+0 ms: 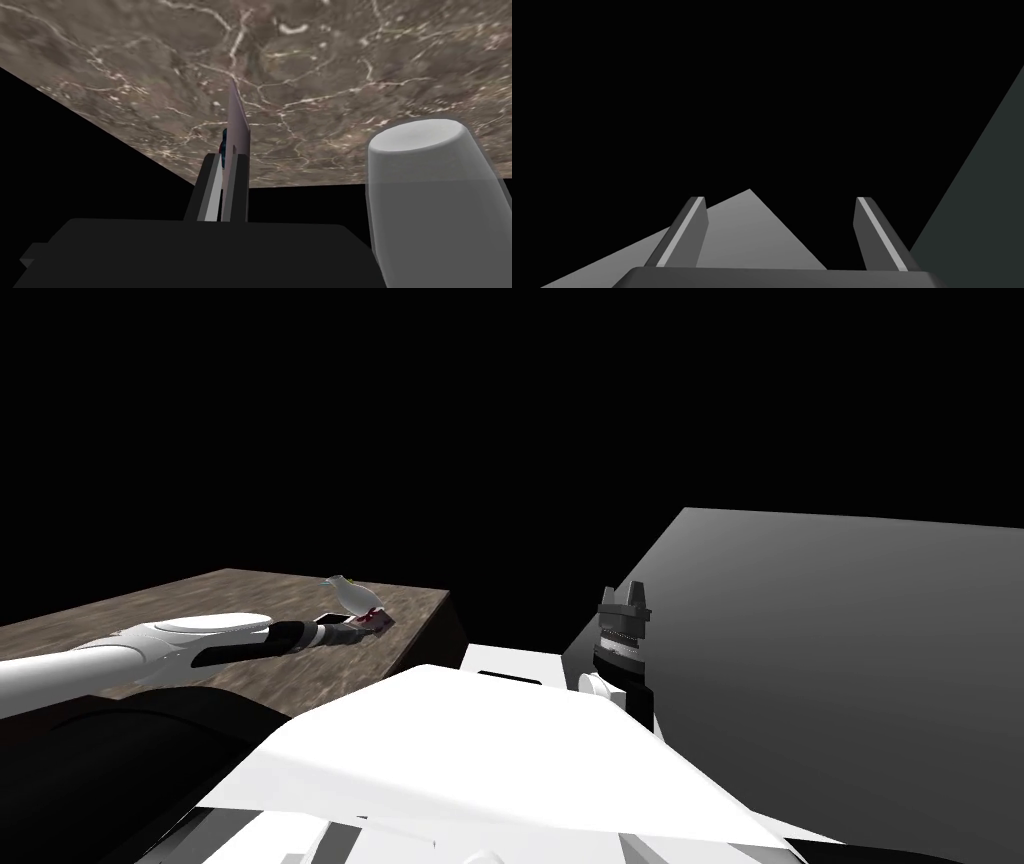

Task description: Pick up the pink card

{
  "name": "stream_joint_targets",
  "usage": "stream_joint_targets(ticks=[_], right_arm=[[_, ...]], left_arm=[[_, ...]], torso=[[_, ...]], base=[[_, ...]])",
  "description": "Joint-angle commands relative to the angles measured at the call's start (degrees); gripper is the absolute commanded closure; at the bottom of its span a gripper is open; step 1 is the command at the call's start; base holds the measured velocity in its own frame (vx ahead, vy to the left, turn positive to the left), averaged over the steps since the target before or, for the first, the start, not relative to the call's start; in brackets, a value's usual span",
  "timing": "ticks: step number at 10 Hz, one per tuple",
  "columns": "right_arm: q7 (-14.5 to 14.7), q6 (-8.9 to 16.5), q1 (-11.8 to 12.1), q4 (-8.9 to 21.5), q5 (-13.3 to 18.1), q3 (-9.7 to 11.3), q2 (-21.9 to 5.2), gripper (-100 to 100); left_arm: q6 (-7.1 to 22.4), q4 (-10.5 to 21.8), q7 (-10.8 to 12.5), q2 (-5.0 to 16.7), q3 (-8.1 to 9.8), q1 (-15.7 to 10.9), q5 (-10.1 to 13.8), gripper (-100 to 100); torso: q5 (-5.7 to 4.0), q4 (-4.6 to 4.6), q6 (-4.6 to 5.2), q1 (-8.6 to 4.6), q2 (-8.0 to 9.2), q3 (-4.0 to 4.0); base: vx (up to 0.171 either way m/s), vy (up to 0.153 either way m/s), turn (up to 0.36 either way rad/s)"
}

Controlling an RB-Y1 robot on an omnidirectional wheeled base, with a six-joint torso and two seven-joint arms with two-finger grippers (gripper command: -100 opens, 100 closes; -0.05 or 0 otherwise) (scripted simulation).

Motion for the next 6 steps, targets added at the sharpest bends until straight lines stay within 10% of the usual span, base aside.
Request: stream_joint_targets(ticks=[1, 2, 3, 5, 6], right_arm=[[0.0, 0.0, 0.0, 0.0, 0.0, 0.0, 0.0, 0], [0.0, 0.0, 0.0, 0.0, 0.0, 0.0, 0.0, 0], [0.0, 0.0, 0.0, 0.0, 0.0, 0.0, 0.0, 0], [0.0, 0.0, 0.0, 0.0, 0.0, 0.0, 0.0, 0], [0.0, 0.0, 0.0, 0.0, 0.0, 0.0, 0.0, 0]], left_arm=[[0.0, 0.0, 0.0, 0.0, 0.00, 0.0, 0.0, 100], [0.0, 0.0, 0.0, 0.0, 0.01, 0.0, 0.0, 0], [-1.1, -0.6, -0.1, 1.5, 0.33, -0.1, -0.1, 100], [-1.1, -0.8, 0.0, 2.0, 0.54, 0.0, 0.0, 100], [-1.3, -0.8, 0.0, 2.1, 0.54, 0.0, 0.0, 0]], torso=[[0.00, 0.00, 0.00, 0.00, 0.00, 0.00], [0.00, -0.01, 0.00, 0.01, 0.00, -0.01], [0.01, -0.01, 0.00, 0.02, -0.01, -0.01], [-0.02, -0.03, -0.08, -0.03, -0.04, -0.03], [0.02, -0.04, 0.02, 0.00, -0.05, -0.05]], base=[[0.000, 0.000, 0.000], [0.000, 0.000, 0.000], [0.015, -0.005, 0.235], [0.022, -0.008, 0.154], [0.000, 0.000, 0.000]])
